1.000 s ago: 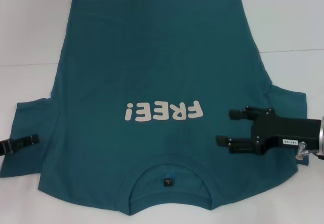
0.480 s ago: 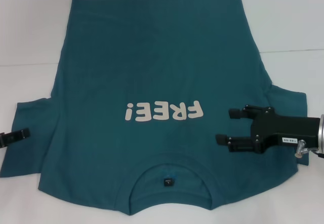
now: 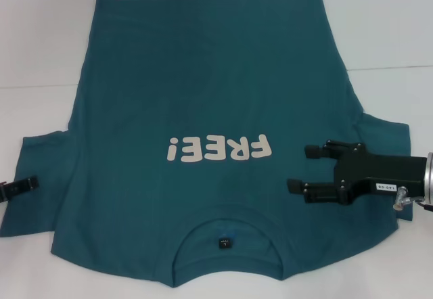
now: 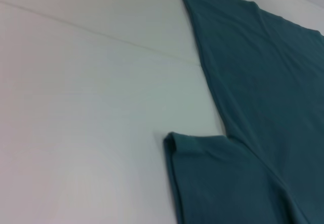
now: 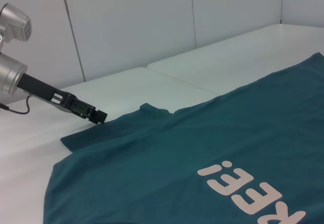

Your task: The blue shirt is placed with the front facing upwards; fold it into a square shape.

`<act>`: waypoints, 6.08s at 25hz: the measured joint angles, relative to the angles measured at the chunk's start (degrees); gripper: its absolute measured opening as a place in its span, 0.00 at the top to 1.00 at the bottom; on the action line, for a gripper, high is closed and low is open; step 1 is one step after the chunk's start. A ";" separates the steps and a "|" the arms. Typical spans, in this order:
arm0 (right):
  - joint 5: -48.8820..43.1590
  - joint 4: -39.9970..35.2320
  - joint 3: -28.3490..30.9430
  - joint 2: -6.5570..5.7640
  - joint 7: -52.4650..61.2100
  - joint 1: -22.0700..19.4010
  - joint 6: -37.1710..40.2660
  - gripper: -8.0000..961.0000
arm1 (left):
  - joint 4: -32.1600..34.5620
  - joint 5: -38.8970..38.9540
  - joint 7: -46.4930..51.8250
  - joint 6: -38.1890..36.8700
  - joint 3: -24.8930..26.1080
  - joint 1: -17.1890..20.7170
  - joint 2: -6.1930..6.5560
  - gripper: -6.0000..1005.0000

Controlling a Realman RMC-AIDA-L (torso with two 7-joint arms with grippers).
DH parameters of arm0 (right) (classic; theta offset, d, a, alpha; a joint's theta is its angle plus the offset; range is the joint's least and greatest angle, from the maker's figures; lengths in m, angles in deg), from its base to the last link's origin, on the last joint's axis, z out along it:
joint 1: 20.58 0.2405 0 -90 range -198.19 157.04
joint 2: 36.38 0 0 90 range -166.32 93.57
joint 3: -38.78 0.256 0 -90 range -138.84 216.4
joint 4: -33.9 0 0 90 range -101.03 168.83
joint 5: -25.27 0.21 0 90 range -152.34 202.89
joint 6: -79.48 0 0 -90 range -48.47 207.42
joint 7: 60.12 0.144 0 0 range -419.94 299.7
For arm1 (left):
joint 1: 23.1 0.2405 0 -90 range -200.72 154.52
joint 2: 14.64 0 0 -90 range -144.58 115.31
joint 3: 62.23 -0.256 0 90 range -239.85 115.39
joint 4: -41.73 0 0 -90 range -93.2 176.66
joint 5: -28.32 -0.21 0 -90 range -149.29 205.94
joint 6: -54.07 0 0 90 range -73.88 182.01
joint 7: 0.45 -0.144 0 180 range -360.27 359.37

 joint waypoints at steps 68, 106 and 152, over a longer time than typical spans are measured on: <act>-0.51 -0.39 0.53 0.01 2.51 -0.09 -0.18 0.04 | 6.11 0.04 4.71 -1.67 -1.45 1.85 -1.15 0.71; -0.61 -0.39 0.09 -0.02 2.52 -0.02 -0.45 0.04 | 0.85 -0.10 1.33 -0.40 -2.25 -0.71 -0.92 0.36; -0.16 -0.48 3.82 -0.47 4.57 -0.44 0.56 0.04 | 16.34 1.01 4.07 -11.69 -2.33 0.88 -3.79 0.99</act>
